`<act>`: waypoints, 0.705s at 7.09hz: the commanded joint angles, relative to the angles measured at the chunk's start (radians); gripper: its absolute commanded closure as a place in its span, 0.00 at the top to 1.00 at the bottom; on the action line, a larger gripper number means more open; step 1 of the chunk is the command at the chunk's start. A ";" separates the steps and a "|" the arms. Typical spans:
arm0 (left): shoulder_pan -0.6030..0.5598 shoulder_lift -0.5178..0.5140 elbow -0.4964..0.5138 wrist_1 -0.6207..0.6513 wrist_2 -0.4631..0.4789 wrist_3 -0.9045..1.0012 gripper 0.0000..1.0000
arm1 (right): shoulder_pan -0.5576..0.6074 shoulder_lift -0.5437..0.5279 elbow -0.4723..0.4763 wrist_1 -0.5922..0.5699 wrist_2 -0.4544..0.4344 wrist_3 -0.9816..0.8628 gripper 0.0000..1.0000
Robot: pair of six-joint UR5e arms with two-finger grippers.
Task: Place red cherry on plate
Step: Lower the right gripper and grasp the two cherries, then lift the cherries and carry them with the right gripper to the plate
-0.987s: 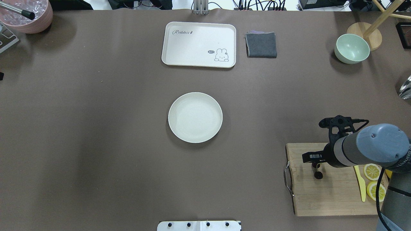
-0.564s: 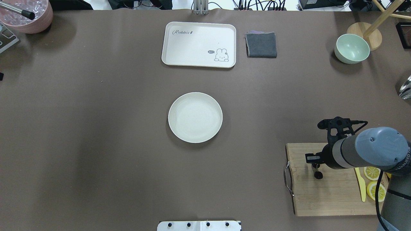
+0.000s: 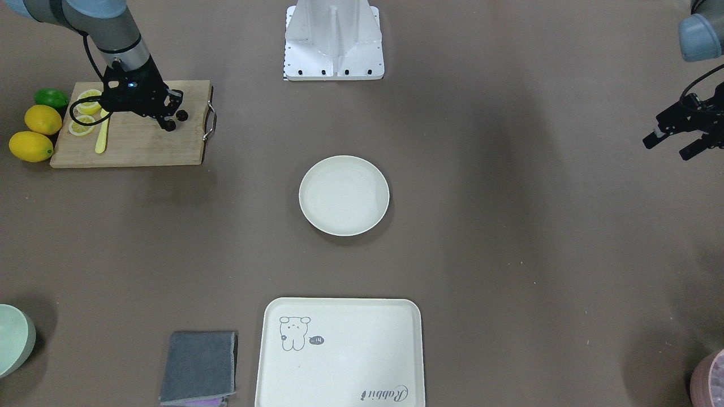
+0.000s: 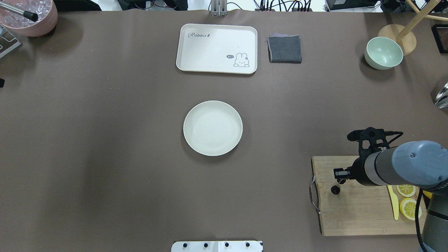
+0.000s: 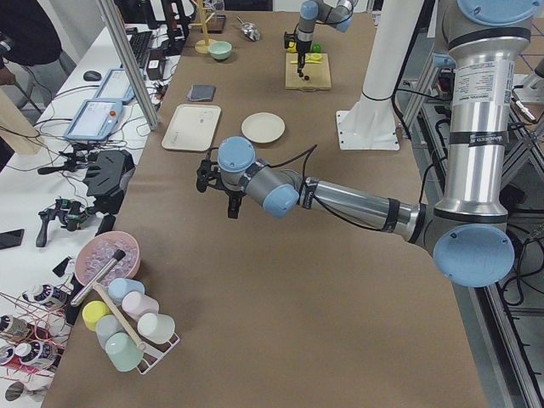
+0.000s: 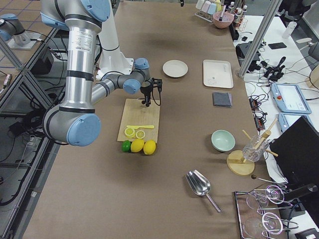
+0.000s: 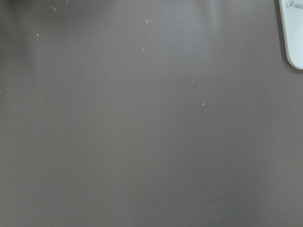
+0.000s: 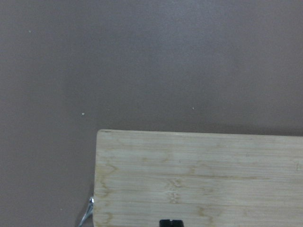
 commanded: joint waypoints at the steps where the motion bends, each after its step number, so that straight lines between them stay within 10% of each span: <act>1: 0.001 -0.007 0.008 0.000 0.000 0.000 0.98 | 0.167 0.022 0.133 -0.155 0.199 -0.018 0.00; 3: 0.001 -0.018 0.016 0.000 0.000 -0.005 0.98 | 0.335 0.194 0.231 -0.443 0.360 -0.099 0.00; 5: 0.001 -0.023 0.022 0.000 -0.001 -0.005 0.98 | 0.355 0.642 0.155 -1.005 0.334 -0.187 0.00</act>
